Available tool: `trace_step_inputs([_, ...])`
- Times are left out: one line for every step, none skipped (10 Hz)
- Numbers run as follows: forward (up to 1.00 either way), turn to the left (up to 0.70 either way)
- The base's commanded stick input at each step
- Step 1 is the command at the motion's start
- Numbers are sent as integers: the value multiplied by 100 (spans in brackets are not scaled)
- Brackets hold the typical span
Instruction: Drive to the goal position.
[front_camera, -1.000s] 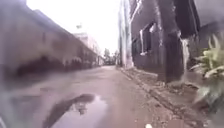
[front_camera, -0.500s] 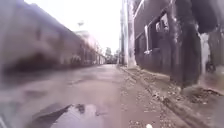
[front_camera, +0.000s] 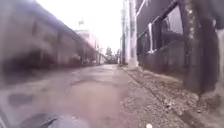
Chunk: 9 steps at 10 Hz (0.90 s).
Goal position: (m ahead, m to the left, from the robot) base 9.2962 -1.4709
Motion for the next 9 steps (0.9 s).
trace_step_inputs([100, 0])
trace_step_inputs([100, 0])
trace_step_inputs([100, 0])
trace_step_inputs([100, 0])
trace_step_inputs([100, 0])
trace_step_inputs([100, 0])
trace_step_inputs([100, 0])
trace_step_inputs([100, 0])
trace_step_inputs([100, 0])
